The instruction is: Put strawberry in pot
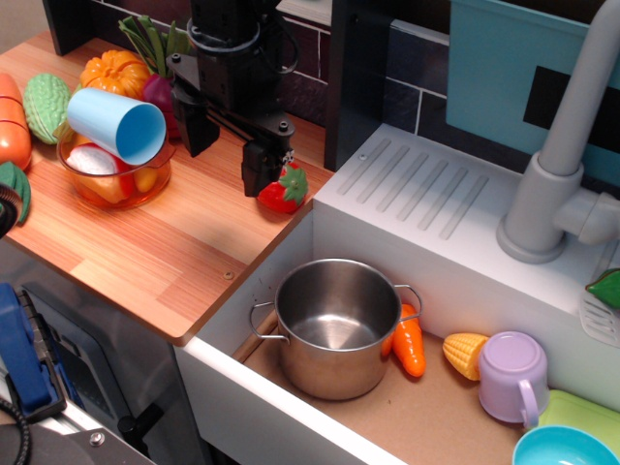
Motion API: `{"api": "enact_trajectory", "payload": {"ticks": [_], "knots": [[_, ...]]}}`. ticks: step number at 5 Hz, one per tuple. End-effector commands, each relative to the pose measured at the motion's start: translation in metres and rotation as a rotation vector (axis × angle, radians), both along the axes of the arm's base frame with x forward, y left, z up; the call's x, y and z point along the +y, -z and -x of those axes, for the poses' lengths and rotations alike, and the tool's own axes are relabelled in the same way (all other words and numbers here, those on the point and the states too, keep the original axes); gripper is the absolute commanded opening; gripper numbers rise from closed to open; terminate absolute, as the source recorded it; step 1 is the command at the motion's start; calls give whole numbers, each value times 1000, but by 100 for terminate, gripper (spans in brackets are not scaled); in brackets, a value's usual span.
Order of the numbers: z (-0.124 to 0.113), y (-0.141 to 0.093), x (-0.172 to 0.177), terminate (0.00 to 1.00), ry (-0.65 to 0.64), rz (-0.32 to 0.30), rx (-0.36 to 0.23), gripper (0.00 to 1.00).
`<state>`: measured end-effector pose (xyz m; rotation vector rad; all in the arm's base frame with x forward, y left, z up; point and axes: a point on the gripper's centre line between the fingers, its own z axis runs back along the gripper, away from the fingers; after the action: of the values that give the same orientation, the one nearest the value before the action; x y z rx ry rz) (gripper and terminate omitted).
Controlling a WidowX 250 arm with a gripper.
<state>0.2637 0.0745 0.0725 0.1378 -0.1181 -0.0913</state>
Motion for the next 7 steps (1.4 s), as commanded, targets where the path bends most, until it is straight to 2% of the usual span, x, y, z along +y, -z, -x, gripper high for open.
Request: {"api": "enact_trajectory", "payload": {"ticks": [1, 3, 6, 7], "knots": [[0, 0, 0, 0, 0, 0, 0, 100], [-25, 0, -9, 0, 47, 15, -1, 100], [-45, 16, -6, 0, 80, -5, -63, 100], [-49, 27, -4, 0, 81, 21, -91, 100]]}}
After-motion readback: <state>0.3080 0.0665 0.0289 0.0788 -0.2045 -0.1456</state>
